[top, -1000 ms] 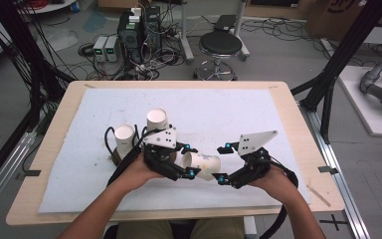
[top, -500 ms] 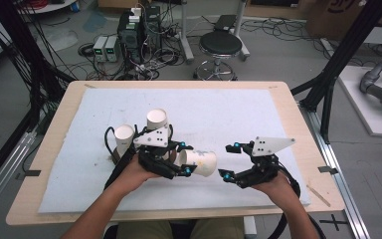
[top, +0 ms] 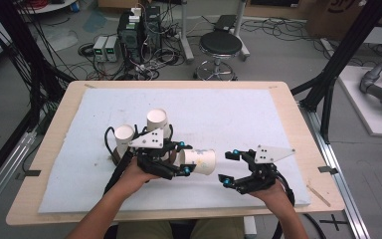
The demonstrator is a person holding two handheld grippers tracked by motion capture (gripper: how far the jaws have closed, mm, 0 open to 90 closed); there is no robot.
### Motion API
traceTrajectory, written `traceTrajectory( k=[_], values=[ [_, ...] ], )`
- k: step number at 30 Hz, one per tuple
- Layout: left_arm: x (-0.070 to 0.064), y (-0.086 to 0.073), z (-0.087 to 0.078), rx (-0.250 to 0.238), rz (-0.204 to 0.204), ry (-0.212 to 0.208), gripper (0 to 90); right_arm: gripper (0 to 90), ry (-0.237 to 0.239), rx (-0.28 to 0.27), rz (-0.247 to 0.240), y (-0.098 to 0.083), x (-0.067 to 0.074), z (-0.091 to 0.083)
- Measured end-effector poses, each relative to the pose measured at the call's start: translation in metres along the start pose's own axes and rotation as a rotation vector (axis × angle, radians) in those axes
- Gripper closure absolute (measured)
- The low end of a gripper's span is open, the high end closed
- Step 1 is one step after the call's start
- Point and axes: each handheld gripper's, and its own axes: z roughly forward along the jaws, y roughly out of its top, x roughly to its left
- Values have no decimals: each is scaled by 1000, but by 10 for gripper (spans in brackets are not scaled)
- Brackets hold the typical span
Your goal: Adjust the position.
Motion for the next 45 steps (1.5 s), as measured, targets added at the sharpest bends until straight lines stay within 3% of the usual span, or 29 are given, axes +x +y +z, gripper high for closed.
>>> traceTrajectory(
  k=[10, 20, 35, 45],
  values=[
    [-4, 0, 2, -34, 6, -44, 370, 207, 54, -21, 12, -3, 2, 6],
    [-7, 0, 9, -32, 11, -78, 370, 207, 83, -16, 16, -3, 2, 13],
    [-8, 1, 14, -41, 10, -127, 370, 209, 129, -20, -10, 0, 3, 18],
    [-7, 0, 14, -49, -2, -143, 370, 306, 167, -51, -20, 0, 3, 12]
  ],
)
